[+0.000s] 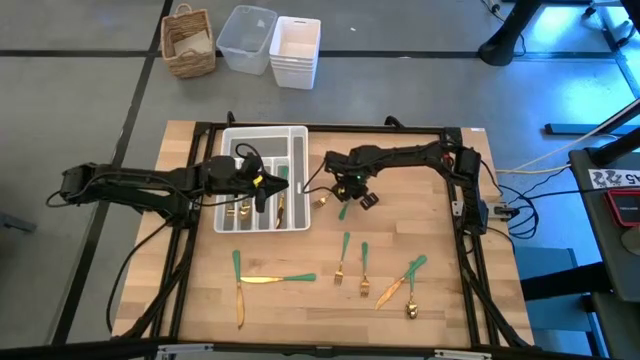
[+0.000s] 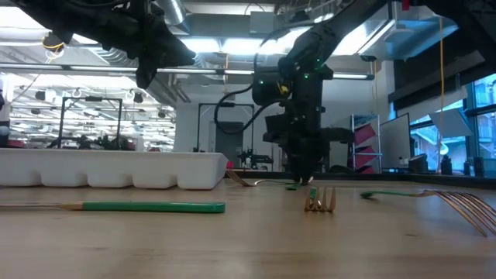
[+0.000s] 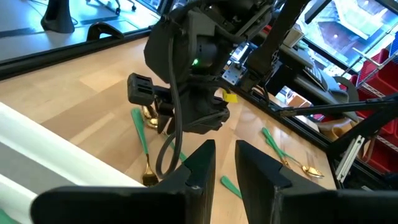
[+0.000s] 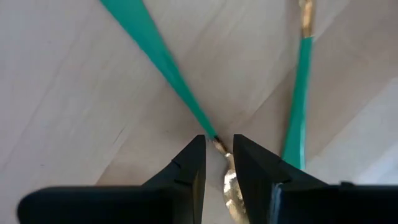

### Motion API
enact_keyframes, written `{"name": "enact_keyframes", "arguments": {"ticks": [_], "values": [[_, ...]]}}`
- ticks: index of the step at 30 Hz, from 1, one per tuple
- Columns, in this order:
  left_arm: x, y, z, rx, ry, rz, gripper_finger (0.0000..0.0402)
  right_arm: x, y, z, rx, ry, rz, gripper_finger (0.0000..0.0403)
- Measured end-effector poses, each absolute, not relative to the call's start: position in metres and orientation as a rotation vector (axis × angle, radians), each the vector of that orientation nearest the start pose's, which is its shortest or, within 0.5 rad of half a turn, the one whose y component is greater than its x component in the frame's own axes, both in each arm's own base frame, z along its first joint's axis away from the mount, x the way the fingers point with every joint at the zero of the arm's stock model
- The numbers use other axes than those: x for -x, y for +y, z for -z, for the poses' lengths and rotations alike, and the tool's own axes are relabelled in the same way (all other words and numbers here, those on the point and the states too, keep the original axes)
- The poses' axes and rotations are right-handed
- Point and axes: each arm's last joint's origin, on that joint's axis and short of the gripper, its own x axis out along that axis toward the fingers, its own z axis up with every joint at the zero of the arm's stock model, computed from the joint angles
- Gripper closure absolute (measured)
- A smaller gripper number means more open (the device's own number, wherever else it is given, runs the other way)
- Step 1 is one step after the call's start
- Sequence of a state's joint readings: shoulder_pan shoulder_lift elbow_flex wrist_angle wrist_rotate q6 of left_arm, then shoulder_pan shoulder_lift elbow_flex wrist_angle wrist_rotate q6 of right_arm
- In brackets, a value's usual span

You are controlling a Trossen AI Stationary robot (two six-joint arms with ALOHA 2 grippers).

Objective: Sort silverware
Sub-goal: Put the green spoon into the white silverware tray

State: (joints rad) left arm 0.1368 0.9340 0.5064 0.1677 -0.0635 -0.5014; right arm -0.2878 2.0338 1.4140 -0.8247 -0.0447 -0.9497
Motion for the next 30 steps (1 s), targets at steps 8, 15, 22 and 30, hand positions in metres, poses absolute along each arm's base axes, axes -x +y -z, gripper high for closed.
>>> {"name": "enact_keyframes", "arguments": {"ticks": [8,15,22,30], "values": [[-0.202,0.030,-0.244,0.507,0.205,-0.261,0.0345,-0.363,-0.106,-0.139,0.543,1.366,-0.474,0.0320],[-0.202,0.030,-0.244,0.507,0.205,-0.260,0.0345,-0.360,-0.105,-0.134,0.451,1.371,-0.465,0.0320],[-0.202,0.030,-0.244,0.507,0.205,-0.260,0.0345,-0.360,-0.104,-0.133,0.347,1.382,-0.403,0.0347],[-0.202,0.030,-0.244,0.507,0.205,-0.260,0.0345,-0.359,-0.104,-0.132,0.240,1.403,-0.323,0.0385]]}}
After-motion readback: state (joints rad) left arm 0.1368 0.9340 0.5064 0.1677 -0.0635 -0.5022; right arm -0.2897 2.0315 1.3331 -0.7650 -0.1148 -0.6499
